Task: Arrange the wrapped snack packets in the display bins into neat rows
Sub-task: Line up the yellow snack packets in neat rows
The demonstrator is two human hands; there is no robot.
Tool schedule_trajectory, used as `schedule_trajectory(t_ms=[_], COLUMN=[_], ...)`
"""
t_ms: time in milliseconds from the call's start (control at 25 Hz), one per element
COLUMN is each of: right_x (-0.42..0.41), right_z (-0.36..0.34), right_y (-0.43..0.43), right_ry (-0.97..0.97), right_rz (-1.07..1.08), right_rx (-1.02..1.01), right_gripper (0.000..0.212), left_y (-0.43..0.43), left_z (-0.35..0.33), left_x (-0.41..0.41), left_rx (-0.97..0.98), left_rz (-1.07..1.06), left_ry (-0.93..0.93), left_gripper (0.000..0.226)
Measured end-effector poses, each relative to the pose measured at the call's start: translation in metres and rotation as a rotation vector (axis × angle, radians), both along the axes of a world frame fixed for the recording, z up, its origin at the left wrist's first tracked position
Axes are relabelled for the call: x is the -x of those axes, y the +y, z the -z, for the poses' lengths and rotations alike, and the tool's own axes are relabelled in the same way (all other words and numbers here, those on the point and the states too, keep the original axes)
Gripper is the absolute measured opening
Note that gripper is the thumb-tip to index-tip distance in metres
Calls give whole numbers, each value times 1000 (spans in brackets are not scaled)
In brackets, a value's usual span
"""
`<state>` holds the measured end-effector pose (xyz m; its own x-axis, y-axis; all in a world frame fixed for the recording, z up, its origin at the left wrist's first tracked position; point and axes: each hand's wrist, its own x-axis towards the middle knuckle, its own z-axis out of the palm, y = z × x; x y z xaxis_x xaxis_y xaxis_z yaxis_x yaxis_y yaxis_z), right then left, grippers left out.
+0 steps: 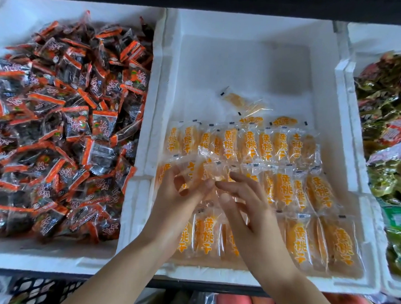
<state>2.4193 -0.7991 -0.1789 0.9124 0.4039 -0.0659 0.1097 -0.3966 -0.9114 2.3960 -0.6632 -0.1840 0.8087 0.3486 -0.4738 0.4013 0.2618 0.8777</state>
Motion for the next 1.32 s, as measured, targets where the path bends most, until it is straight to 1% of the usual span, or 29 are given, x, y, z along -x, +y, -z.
schedule_trajectory(t_ms=[40,80,160,200,240,320,440,520,560,640,680,760,840,960,1000,1120,1200,1240,1280,1320], right_x=[1,-1,-7,-10,-10,-10,-22,-48,-63,-94,-110,-141,-168,-187,-189,-188,-183,-178,-170,-158], right_z=[-1,0,1,1,-1,-4,-6,-3,-1,0,0,0,8,25,29,29,22,18,14,9], right_y=[0,-2,-6,-10,-11,-13,-32,-57,-70,-89,-94,-96,-94,-94,-95,-94,-93,-91,-87,-80], right_ry=[58,139,384,464,489,458,405,280,187,27,-30,-117,-153,-89,-76,-140,-222,-256,-257,-197], right_rz=[20,72,175,183,150,114,219,296,336,380,390,410,424,378,357,335,365,381,389,384], right_rx=[-47,-113,-240,-253,-231,-196,-158,-18,108,309,363,422,509,736,785,811,793,738,633,481], right_gripper=[16,26,44,48,44,21,15,8,17,35,38,38,35,34,36,45,46,41,34,26], left_y=[1,1,2,2,1,-1,-3,0,1,-1,-3,-8,-14,-20,-22,-27,-30,-32,-34,-36], left_z=[0,0,0,0,0,-3,-8,-10,-11,-10,-8,-7,-4,-1,0,-2,1,3,4,6], left_x=[0,-1,-1,-1,-1,-2,-6,-9,-11,-16,-19,-26,-33,-44,-49,-59,-67,-70,-74,-78], left_rx=[25,44,39,22,1,-31,-44,-60,-66,-61,-52,-42,-43,-49,-45,-27,-43,-51,-53,-57], left_rz=[-3,-6,10,30,49,68,88,112,123,138,138,137,140,155,158,192,205,212,218,227], left_ry=[-2,-3,-1,-1,-9,-30,-59,-53,-50,-52,-57,-67,-81,-97,-103,-123,-138,-143,-148,-147], left_gripper=[65,59,48,44,43,41,39,37,39,52,58,59,56,62,59,46,46,49,51,53])
